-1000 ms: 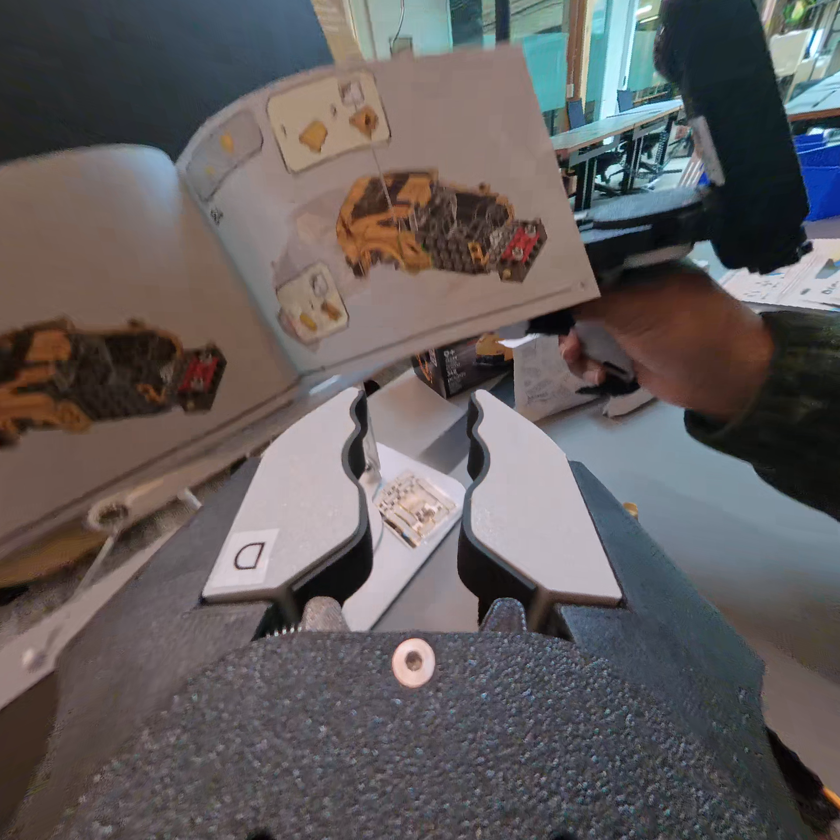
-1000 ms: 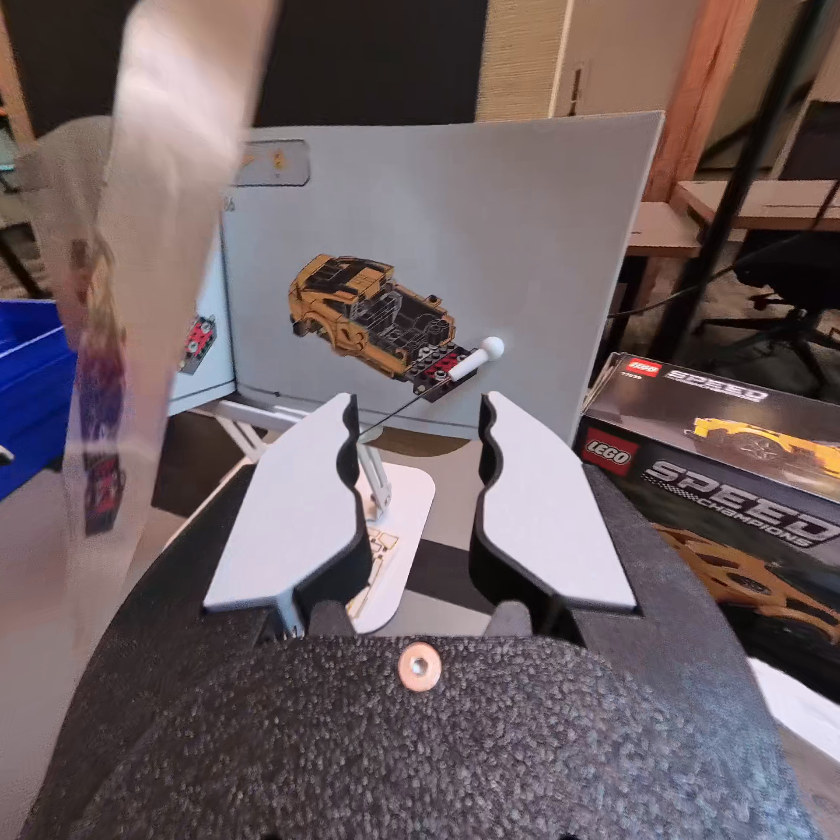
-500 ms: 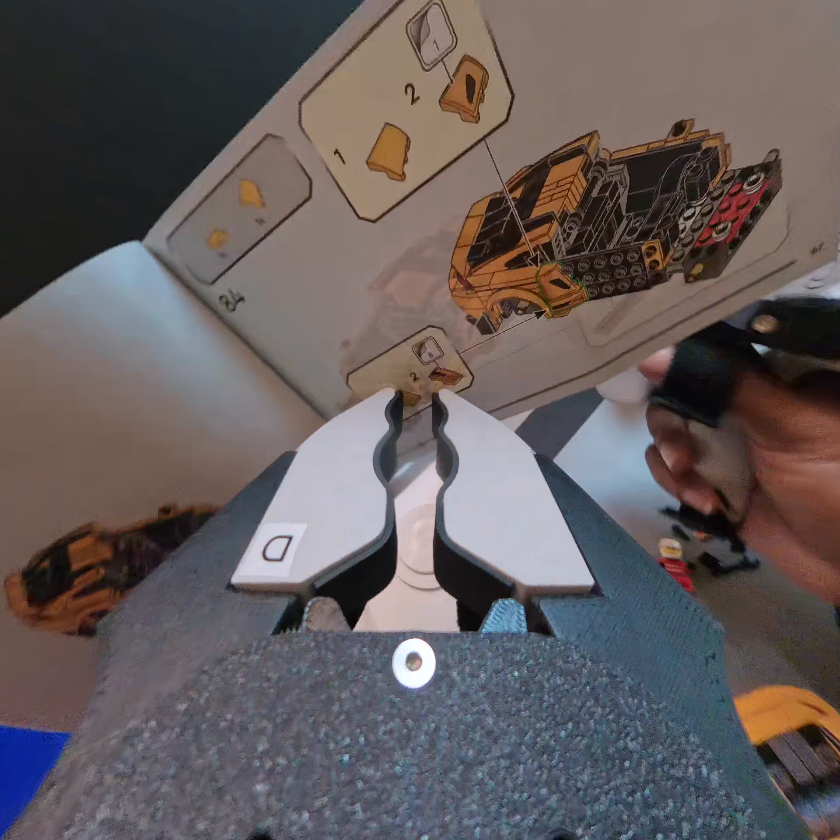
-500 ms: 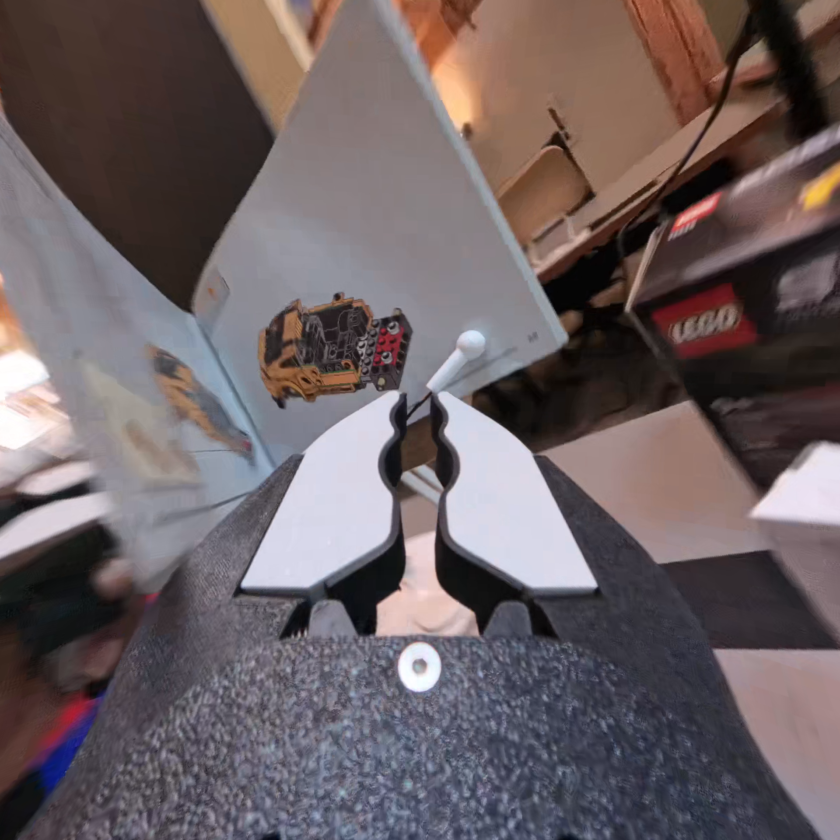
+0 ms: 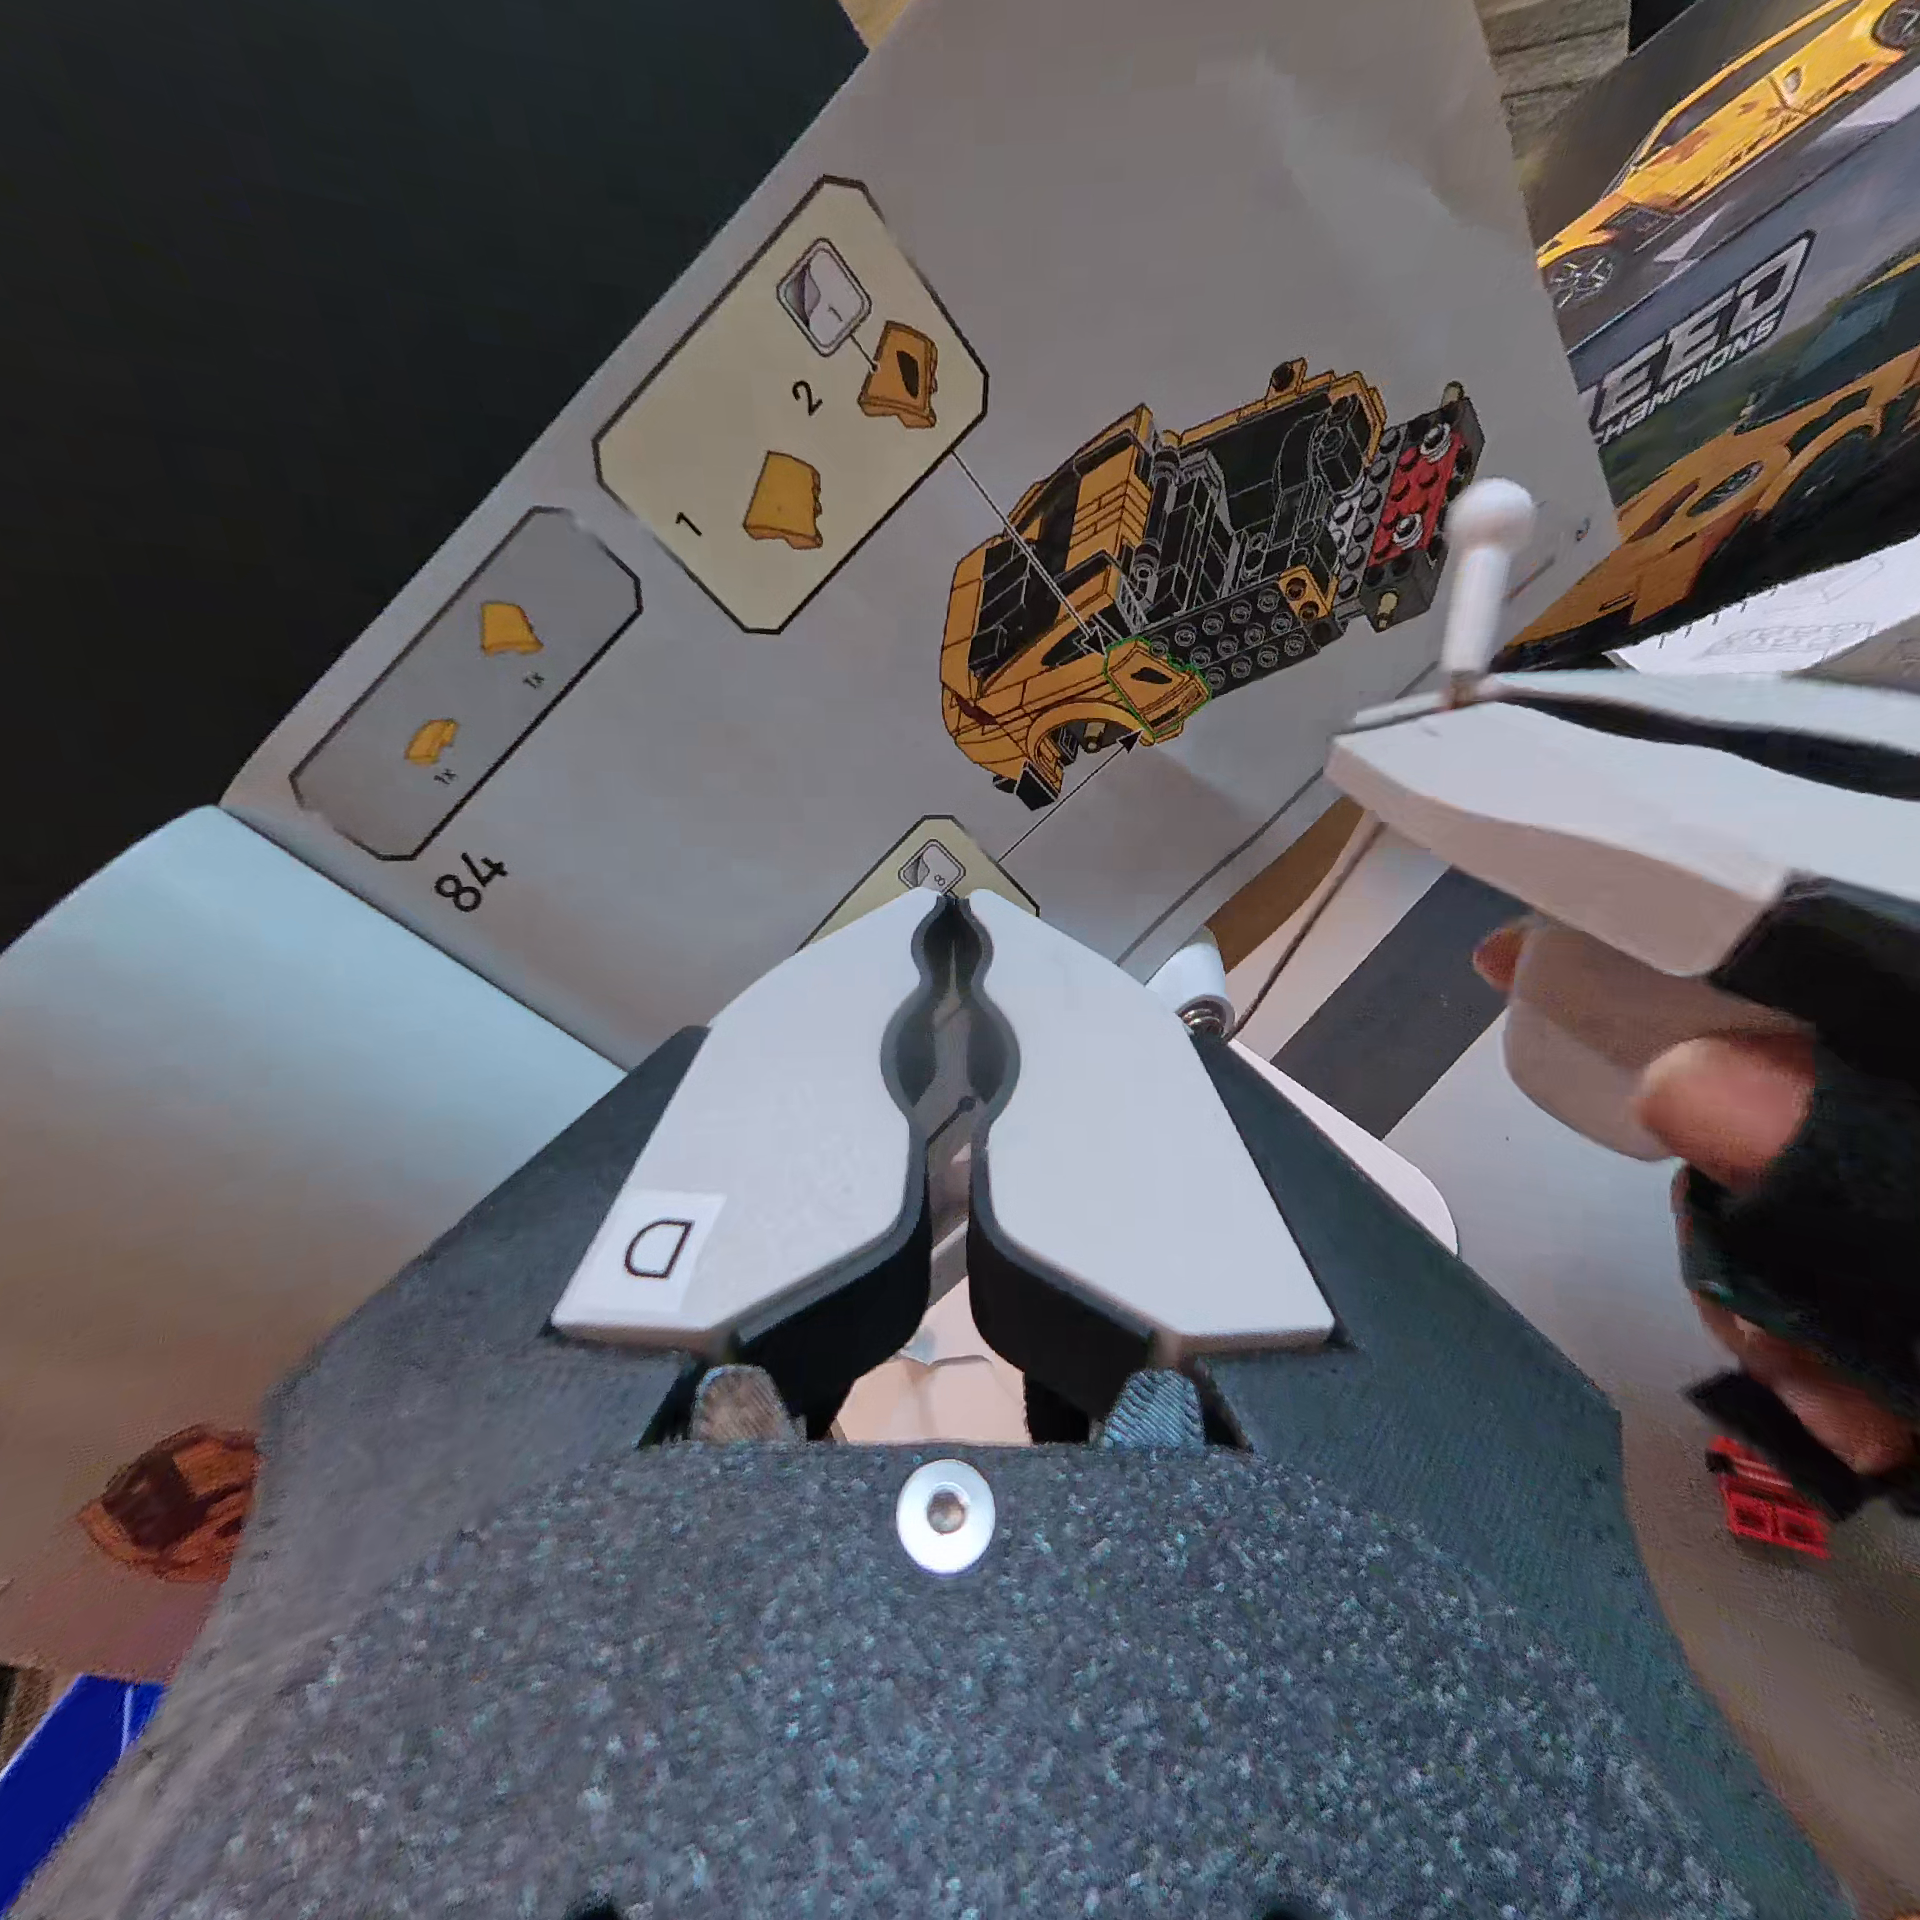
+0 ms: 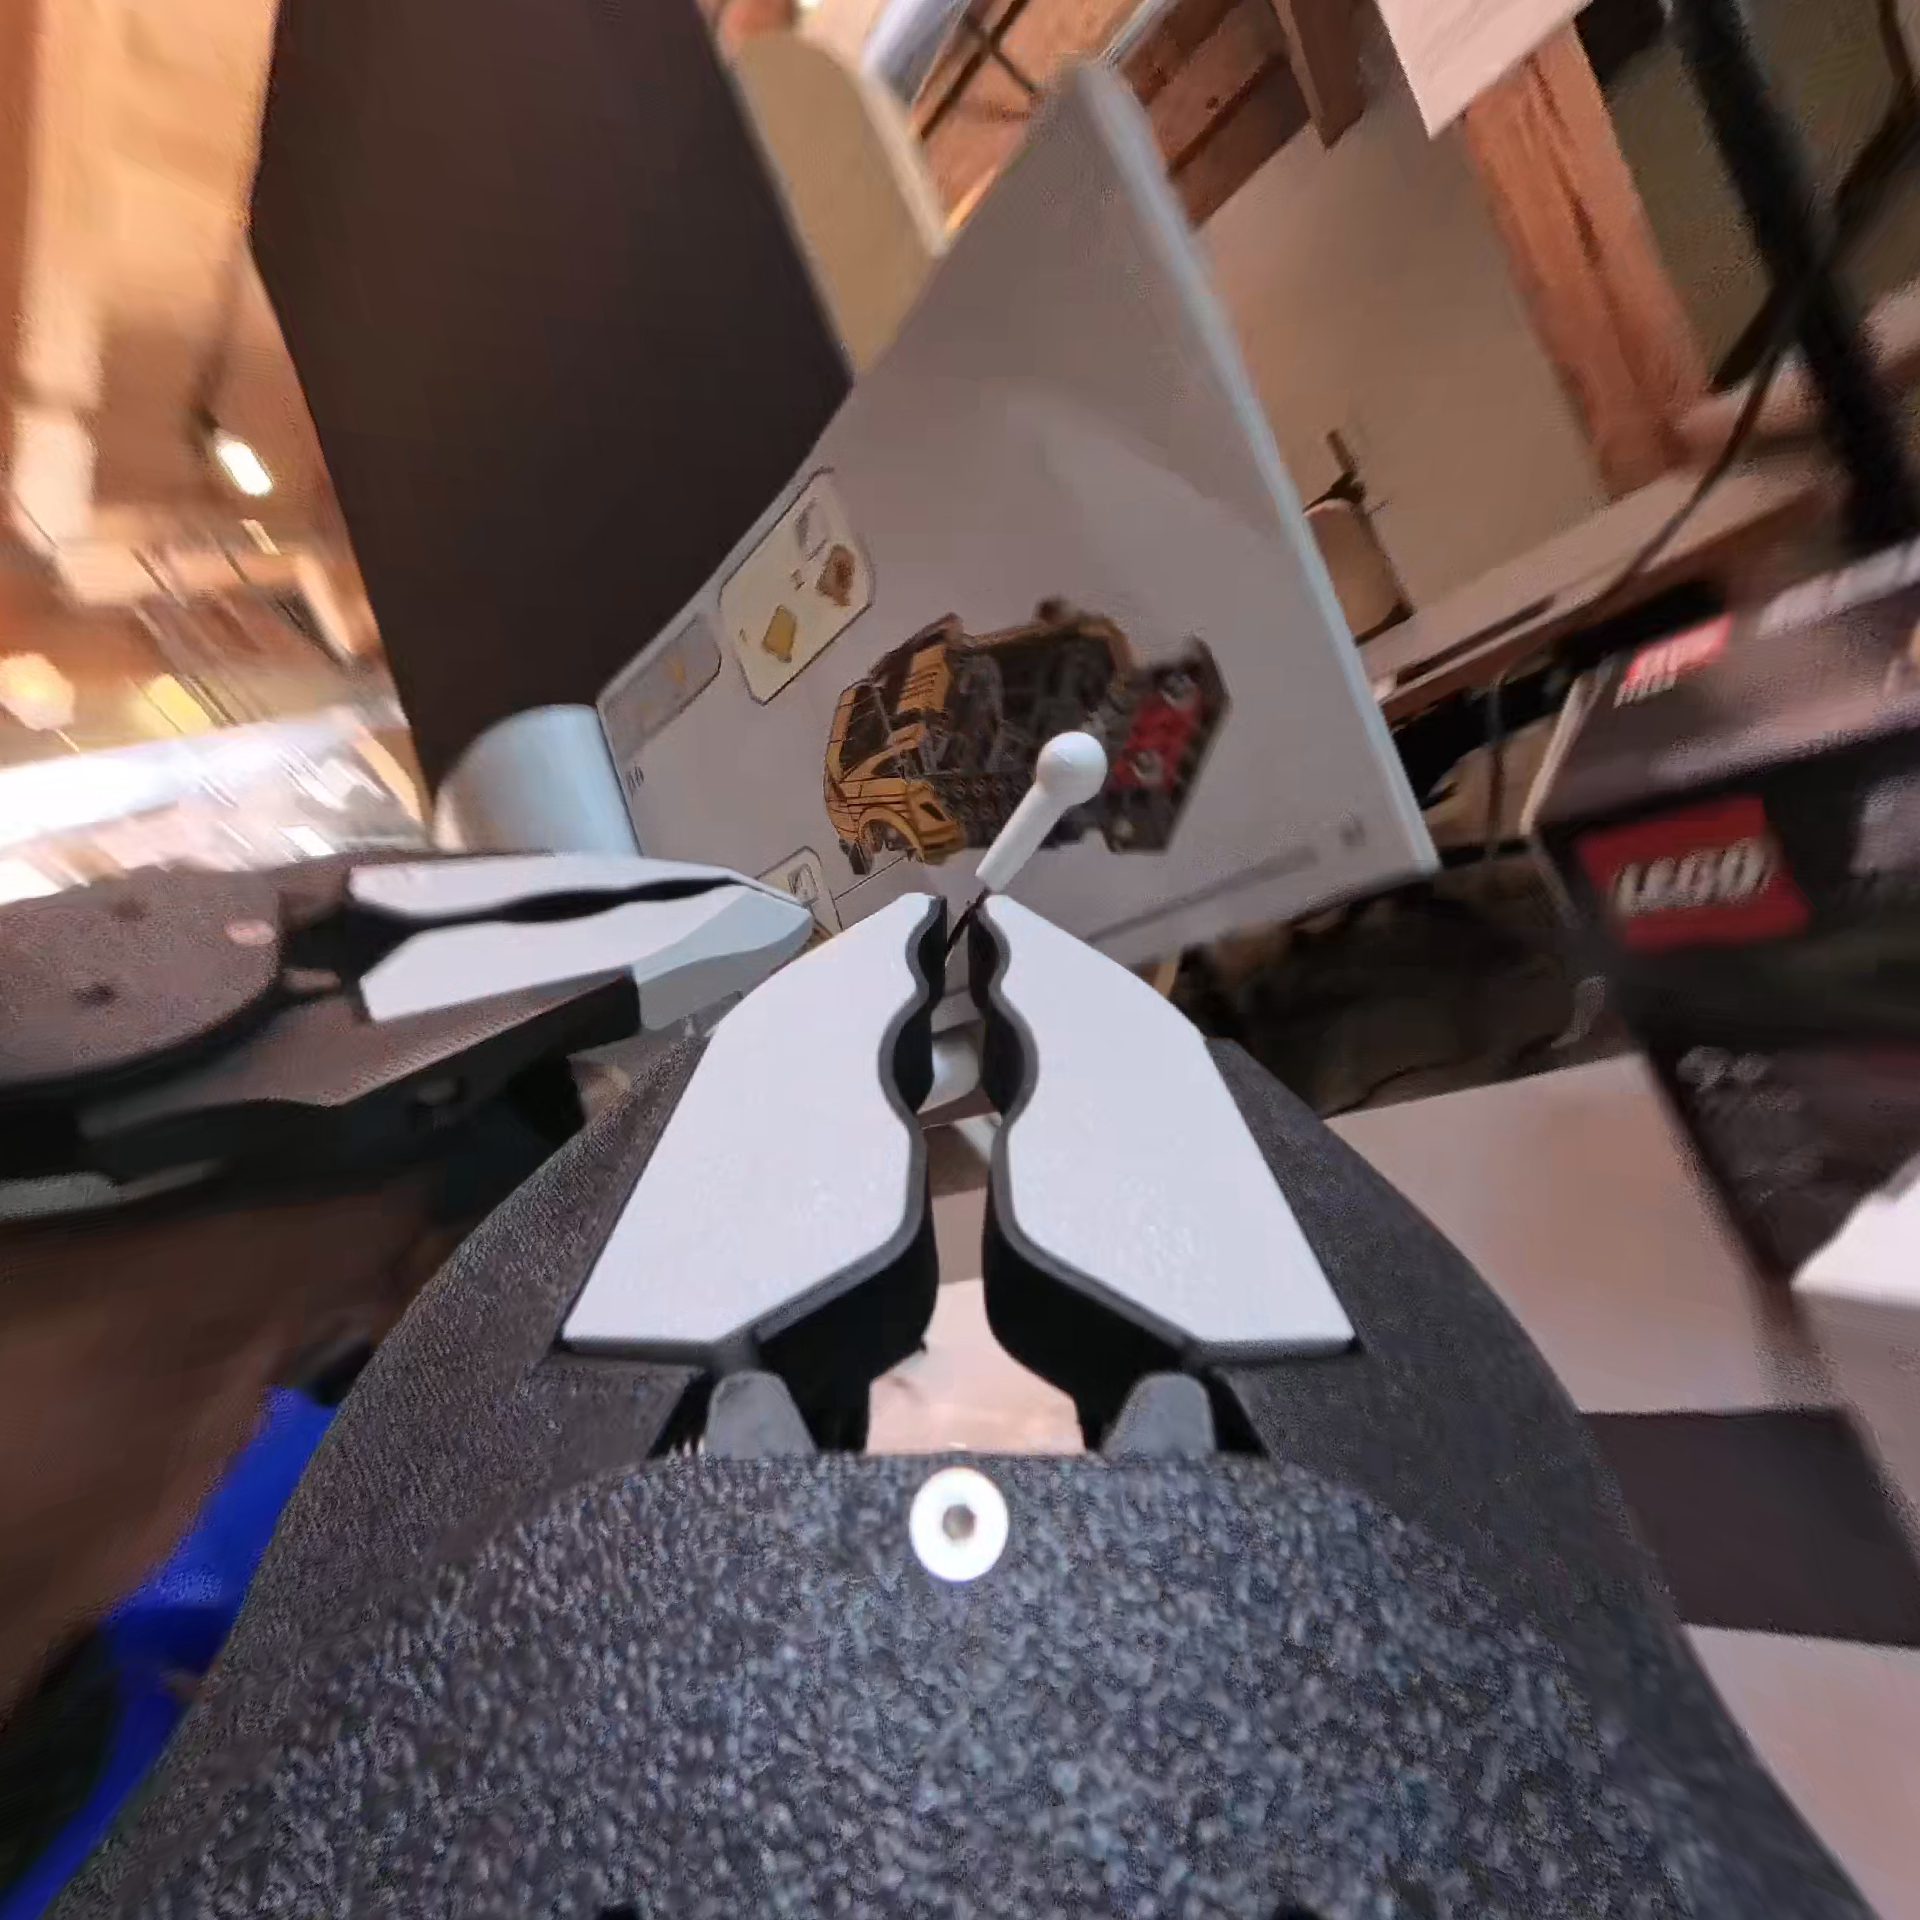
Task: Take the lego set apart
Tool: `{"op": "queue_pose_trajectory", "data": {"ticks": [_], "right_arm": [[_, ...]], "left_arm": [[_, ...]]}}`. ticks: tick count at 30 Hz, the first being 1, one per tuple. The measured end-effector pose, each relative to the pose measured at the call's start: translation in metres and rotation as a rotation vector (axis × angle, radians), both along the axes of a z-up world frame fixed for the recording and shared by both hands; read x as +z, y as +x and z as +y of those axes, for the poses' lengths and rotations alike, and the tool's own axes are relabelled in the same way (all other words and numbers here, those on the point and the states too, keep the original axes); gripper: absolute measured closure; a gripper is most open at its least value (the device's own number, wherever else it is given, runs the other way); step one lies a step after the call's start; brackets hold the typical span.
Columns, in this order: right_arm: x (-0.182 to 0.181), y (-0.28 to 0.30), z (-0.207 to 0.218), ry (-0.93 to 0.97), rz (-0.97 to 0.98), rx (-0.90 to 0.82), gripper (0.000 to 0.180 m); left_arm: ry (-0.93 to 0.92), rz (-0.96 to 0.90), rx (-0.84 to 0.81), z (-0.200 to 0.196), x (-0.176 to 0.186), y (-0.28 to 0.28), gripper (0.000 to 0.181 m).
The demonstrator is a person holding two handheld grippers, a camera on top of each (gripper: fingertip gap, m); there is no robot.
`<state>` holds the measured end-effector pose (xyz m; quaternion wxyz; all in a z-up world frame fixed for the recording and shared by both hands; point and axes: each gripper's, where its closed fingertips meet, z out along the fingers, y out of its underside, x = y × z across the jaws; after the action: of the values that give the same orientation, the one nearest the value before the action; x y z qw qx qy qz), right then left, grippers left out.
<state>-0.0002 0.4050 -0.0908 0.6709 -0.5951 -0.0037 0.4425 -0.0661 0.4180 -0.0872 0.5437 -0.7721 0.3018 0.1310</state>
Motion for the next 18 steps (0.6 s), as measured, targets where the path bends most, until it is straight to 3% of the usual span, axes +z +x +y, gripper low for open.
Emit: {"op": "queue_pose_trajectory", "data": {"ticks": [3,6,10,14,18], "right_arm": [[0.003,-0.007,0.010,-0.003,-0.206,-0.028,0.174],[0.001,-0.009,0.009,-0.035,-0.303,0.082,0.170],[0.000,0.001,-0.027,0.074,-0.522,0.175,0.156],[-0.019,0.004,-0.102,0.139,-0.756,0.364,0.154],[-0.071,0.015,-0.176,0.079,-0.969,0.538,0.150]], "left_arm": [[0.000,-0.020,-0.069,-0.007,0.002,0.006,0.173],[0.013,-0.110,-0.116,-0.029,0.011,0.005,0.167],[-0.008,-0.237,-0.177,-0.082,0.014,-0.008,0.166],[-0.166,-0.277,-0.281,-0.148,-0.024,-0.012,0.163],[-0.460,-0.284,-0.360,-0.218,-0.095,-0.003,0.147]]}}
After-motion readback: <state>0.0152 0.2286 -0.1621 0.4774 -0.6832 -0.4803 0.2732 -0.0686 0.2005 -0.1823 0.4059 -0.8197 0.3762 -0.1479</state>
